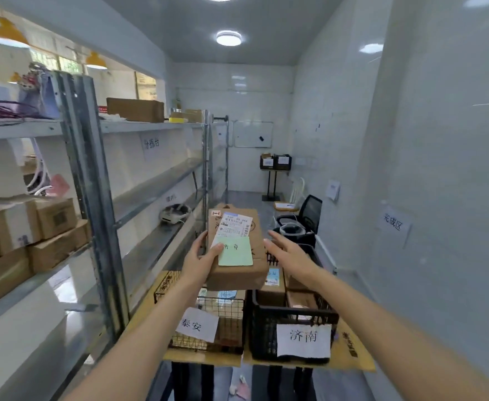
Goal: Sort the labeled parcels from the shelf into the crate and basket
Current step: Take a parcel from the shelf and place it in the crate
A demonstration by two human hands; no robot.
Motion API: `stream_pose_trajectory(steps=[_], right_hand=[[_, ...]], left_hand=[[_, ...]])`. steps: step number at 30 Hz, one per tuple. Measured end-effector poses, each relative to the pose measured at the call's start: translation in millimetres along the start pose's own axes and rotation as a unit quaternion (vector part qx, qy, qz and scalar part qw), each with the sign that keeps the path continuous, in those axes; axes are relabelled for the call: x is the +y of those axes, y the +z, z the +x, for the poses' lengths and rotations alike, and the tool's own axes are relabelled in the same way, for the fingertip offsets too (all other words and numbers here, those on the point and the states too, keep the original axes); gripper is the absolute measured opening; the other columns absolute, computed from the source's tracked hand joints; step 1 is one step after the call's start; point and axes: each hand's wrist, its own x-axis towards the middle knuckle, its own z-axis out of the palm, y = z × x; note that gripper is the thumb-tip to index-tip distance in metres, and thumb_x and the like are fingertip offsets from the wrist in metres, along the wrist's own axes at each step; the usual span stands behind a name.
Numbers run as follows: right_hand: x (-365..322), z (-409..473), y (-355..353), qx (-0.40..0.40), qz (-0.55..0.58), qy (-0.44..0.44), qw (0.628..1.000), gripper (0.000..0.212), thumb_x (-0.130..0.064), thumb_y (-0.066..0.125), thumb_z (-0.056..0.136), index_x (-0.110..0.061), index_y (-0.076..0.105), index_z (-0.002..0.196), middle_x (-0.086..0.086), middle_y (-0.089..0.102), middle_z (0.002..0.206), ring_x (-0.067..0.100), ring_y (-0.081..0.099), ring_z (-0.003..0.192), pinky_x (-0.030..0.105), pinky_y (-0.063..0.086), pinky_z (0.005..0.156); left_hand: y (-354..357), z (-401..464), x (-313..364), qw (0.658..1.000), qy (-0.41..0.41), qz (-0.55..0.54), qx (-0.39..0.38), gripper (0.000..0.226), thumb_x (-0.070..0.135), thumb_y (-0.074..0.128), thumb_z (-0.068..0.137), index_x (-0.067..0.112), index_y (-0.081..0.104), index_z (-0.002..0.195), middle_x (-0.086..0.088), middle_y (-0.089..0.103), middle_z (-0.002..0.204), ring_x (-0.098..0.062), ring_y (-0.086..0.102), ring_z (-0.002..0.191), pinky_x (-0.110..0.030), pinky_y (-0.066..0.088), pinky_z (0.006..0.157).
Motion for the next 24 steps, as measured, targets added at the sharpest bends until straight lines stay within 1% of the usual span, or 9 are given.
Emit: stream_pose_trajectory(steps=[2, 4, 7, 10, 12, 16, 18, 21, 24], right_hand=[[15.3, 21.2, -15.8, 0.035, -0.019, 0.008, 0.999, 0.063, -0.052, 0.050, 0.101, -0.030, 0.032, 0.157, -0.006, 0.046, 0.152, 0.013, 0.042, 0.138, 0.032, 0.036, 0.109], [34.7, 39.3, -30.3, 0.067, -0.033, 0.028, 0.997, 0.063, -0.058, 0.050, 0.099, -0.035, 0.034, 0.156, -0.006, 0.047, 0.151, 0.015, 0.044, 0.138, 0.037, 0.035, 0.114], [65.2, 60.0, -51.9, 0.077, -0.044, 0.063, 0.994, 0.064, -0.063, 0.049, 0.097, -0.040, 0.032, 0.154, -0.008, 0.045, 0.150, 0.015, 0.044, 0.135, 0.048, 0.035, 0.117], [95.7, 83.3, -77.1, 0.089, -0.040, 0.084, 0.992, 0.063, -0.059, 0.049, 0.098, -0.036, 0.034, 0.155, -0.005, 0.044, 0.152, 0.018, 0.044, 0.138, 0.047, 0.040, 0.115], [118.1, 101.8, -94.1, 0.094, -0.040, 0.097, 0.990, 0.063, -0.055, 0.049, 0.100, -0.032, 0.033, 0.156, 0.000, 0.044, 0.154, 0.016, 0.044, 0.136, 0.038, 0.043, 0.110], [172.6, 151.2, -127.2, 0.092, -0.041, 0.117, 0.988, 0.059, -0.044, 0.047, 0.105, -0.025, 0.030, 0.158, 0.003, 0.044, 0.154, 0.008, 0.044, 0.122, 0.010, 0.043, 0.075], [203.7, 175.5, -140.2, 0.079, -0.048, 0.122, 0.988, 0.060, -0.042, 0.046, 0.105, -0.022, 0.029, 0.159, 0.004, 0.042, 0.156, 0.011, 0.045, 0.129, 0.007, 0.042, 0.081], [248.6, 213.0, -157.9, 0.074, -0.052, 0.143, 0.986, 0.061, -0.043, 0.047, 0.105, -0.020, 0.028, 0.159, 0.005, 0.037, 0.160, 0.020, 0.038, 0.144, 0.022, 0.036, 0.101], [288.2, 250.3, -174.3, 0.060, -0.070, 0.165, 0.982, 0.060, -0.040, 0.045, 0.106, -0.018, 0.028, 0.159, 0.005, 0.036, 0.161, 0.021, 0.036, 0.146, 0.021, 0.031, 0.098]], left_hand=[[14.4, 36.1, -10.5, 1.000, -0.008, 0.018, -0.015, 0.062, 0.047, 0.069, 0.092, 0.047, 0.040, 0.146, 0.003, 0.062, 0.127, -0.016, 0.063, 0.103, -0.040, 0.056, 0.083], [31.8, 66.1, -22.7, 0.999, -0.028, 0.031, -0.033, 0.063, 0.055, 0.069, 0.088, 0.052, 0.040, 0.144, 0.003, 0.063, 0.127, -0.017, 0.064, 0.103, -0.042, 0.056, 0.085], [61.7, 100.6, -39.7, 0.997, -0.049, 0.026, -0.062, 0.060, 0.044, 0.067, 0.095, 0.044, 0.039, 0.148, -0.003, 0.061, 0.131, -0.019, 0.063, 0.103, -0.038, 0.054, 0.077], [94.2, 137.6, -55.2, 0.994, -0.065, 0.025, -0.084, 0.060, 0.043, 0.065, 0.095, 0.044, 0.038, 0.149, -0.002, 0.061, 0.134, -0.020, 0.063, 0.106, -0.036, 0.052, 0.074], [117.7, 163.7, -67.6, 0.993, -0.072, 0.032, -0.087, 0.060, 0.041, 0.065, 0.096, 0.041, 0.038, 0.150, -0.001, 0.059, 0.136, -0.020, 0.061, 0.108, -0.033, 0.048, 0.071], [161.7, 216.5, -94.1, 0.989, -0.094, 0.070, -0.091, 0.061, 0.046, 0.063, 0.096, 0.044, 0.036, 0.151, -0.002, 0.059, 0.135, -0.021, 0.061, 0.108, -0.037, 0.050, 0.080], [187.2, 243.3, -108.6, 0.987, -0.107, 0.076, -0.088, 0.062, 0.047, 0.065, 0.095, 0.045, 0.036, 0.150, -0.003, 0.061, 0.134, -0.023, 0.063, 0.110, -0.040, 0.054, 0.085], [231.9, 278.7, -132.8, 0.986, -0.128, 0.060, -0.092, 0.065, 0.045, 0.067, 0.094, 0.044, 0.036, 0.150, 0.000, 0.060, 0.138, -0.024, 0.065, 0.113, -0.048, 0.055, 0.096], [269.3, 306.1, -151.0, 0.982, -0.147, 0.061, -0.102, 0.062, 0.042, 0.066, 0.096, 0.044, 0.036, 0.150, 0.003, 0.060, 0.136, -0.017, 0.065, 0.108, -0.045, 0.056, 0.094]])
